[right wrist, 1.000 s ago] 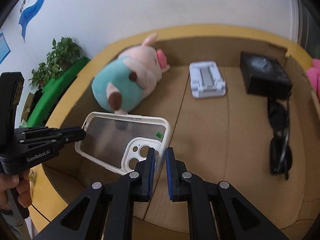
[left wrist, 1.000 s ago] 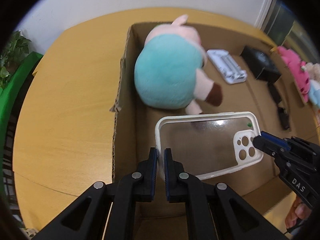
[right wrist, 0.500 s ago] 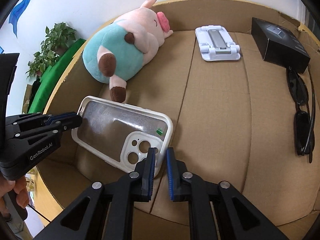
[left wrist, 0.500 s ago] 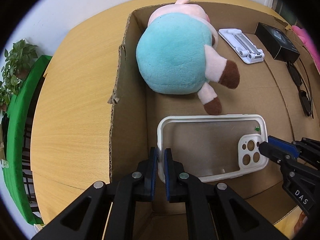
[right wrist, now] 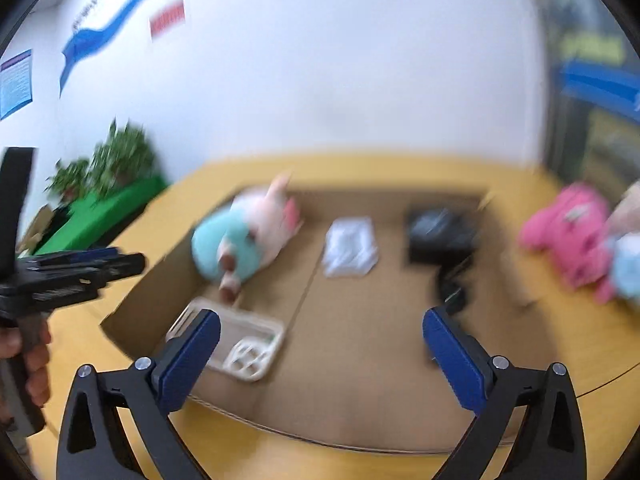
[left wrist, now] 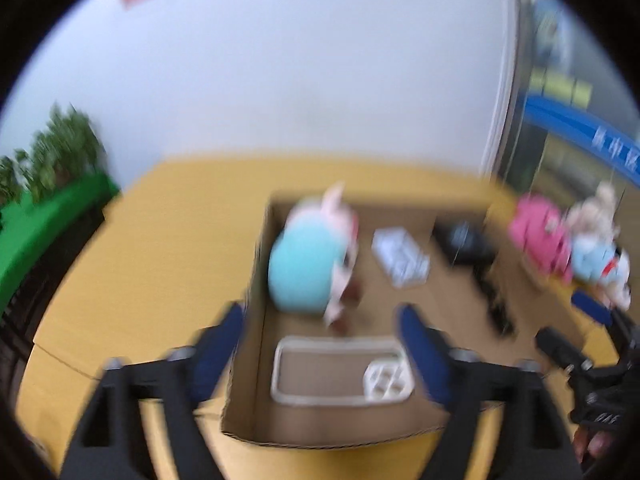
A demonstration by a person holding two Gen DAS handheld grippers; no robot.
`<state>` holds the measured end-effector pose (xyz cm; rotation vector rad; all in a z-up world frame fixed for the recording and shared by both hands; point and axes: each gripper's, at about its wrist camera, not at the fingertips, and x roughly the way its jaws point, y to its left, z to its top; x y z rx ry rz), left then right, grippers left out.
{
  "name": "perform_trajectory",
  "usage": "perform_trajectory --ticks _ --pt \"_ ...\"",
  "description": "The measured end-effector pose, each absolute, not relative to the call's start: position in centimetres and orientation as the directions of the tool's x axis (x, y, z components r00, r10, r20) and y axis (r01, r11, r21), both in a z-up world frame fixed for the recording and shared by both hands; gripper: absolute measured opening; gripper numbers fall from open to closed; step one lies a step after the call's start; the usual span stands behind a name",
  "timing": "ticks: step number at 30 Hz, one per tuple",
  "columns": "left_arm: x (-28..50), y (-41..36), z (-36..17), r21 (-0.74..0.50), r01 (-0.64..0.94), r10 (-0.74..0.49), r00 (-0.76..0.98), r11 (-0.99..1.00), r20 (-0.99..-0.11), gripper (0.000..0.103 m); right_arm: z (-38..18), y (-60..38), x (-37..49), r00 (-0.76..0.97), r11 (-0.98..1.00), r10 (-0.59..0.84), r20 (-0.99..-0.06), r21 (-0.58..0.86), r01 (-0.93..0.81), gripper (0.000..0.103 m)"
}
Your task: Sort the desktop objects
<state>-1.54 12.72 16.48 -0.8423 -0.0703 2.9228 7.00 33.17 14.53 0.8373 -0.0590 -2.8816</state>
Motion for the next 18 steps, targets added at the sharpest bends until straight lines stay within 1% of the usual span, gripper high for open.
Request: perform_trajectory --ticks 1,3,5,7,10,11,13,14,15,18 --pt "-0.1 13.7 16.4 -0.067 -0.082 0.103 -0.885 -0.994 -0.454 0.086 14.6 33.5 7.9 -0.858 -0.992 -0.123 -0.499 0.055 0.11 0.103" --pt "1.1 15.8 15.4 -0.033 -0.103 0.108 -0.914 -0.994 -0.392 0.086 13.9 34.0 8.7 -0.881 -0.994 -0.104 -0.461 0.036 0.099 0.103" --pt "0.9 17.6 14.2 0.009 -0.09 0.08 -0.924 -0.996 -0.374 0.086 12.2 34.5 9.0 -0.882 -0.996 -0.083 -0.465 0.019 0.084 0.103" --pt "0.6 18.5 12.1 0.026 -0.073 0.057 -0.92 -0.997 -0.387 0.086 10.7 35.1 9.1 -0.875 -0.998 -0.062 -0.481 0.009 0.067 0.103" --pt "-1.2 19.0 9.3 0.049 -0.063 0.035 -0.896 -0.997 -0.443 0.086 8.7 36.4 9.2 -0.861 -1.0 -0.017 -0.508 0.0 0.019 0.103" --pt "-0.7 18.8 9.2 0.046 -0.051 0.024 -0.888 -0.998 -0.459 0.086 8.0 37.0 8.7 -0.855 -1.0 -0.012 -0.518 0.013 0.006 0.103" --pt "-1.0 18.8 7.7 0.025 -0.029 0.013 -0.873 -0.999 -0.488 0.086 7.6 37.9 9.1 -0.865 -0.999 -0.026 -0.501 0.052 0.0 0.103" --pt "-1.0 18.7 7.5 0.032 -0.023 0.005 -0.876 -0.999 -0.482 0.086 7.5 38.0 9.2 -0.87 -0.999 -0.019 -0.493 0.051 -0.007 0.103" --pt "-0.7 18.7 7.5 0.045 -0.023 0.0 -0.889 -0.999 -0.458 0.086 7.3 37.9 9.1 -0.873 -0.999 -0.014 -0.488 0.039 -0.006 0.103" --pt "-0.5 18.6 7.2 0.037 -0.026 0.007 -0.898 -0.999 -0.44 0.088 7.0 37.7 9.5 -0.892 -1.0 -0.009 -0.453 0.025 -0.003 0.103"
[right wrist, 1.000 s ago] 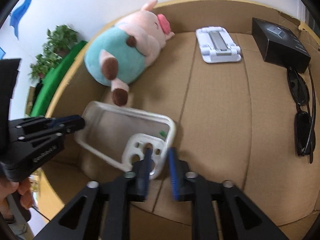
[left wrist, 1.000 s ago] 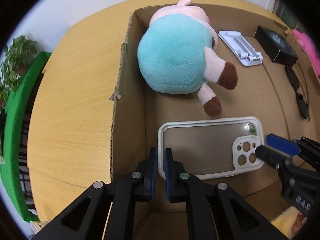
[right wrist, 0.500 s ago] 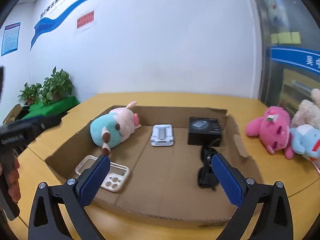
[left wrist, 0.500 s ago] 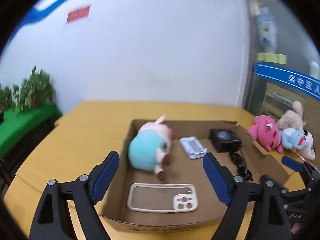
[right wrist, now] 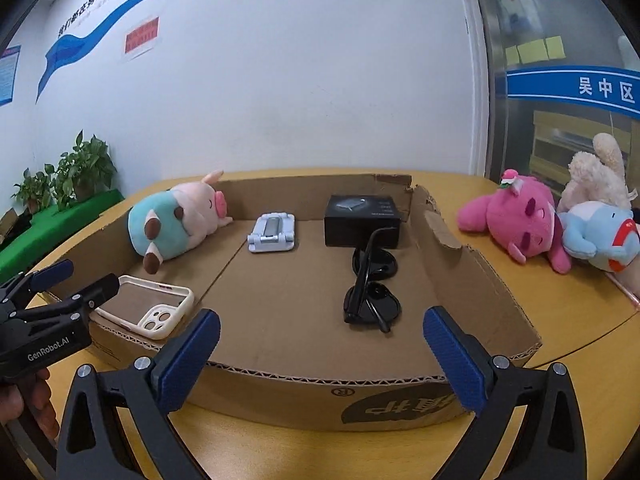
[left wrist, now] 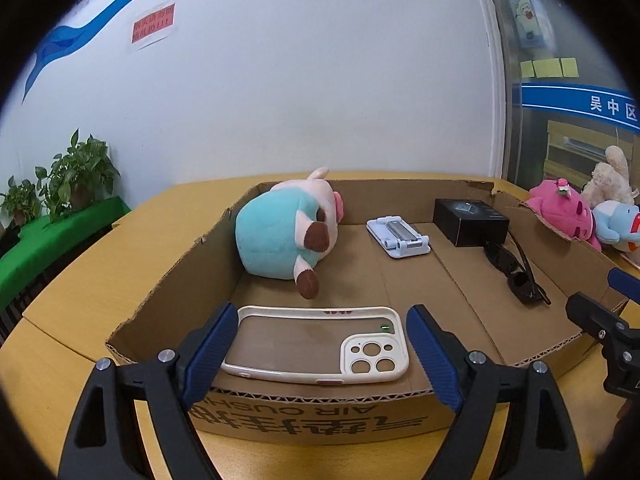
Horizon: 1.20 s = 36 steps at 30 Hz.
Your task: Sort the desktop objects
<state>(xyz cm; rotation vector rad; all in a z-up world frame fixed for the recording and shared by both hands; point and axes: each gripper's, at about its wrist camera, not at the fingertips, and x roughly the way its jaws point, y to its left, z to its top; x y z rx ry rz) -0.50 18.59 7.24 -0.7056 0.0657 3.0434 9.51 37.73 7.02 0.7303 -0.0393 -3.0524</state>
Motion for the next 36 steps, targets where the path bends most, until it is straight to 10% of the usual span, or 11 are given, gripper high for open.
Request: perform_trajectory --ticks 36 --pt "-0.57 18.71 6.97 0.038 -0.03 0.011 -0.899 -0.999 -0.438 0.092 6.95 37.61 9.34 -0.896 -1.0 0.013 -0.444 0.019 -0.024 0.103"
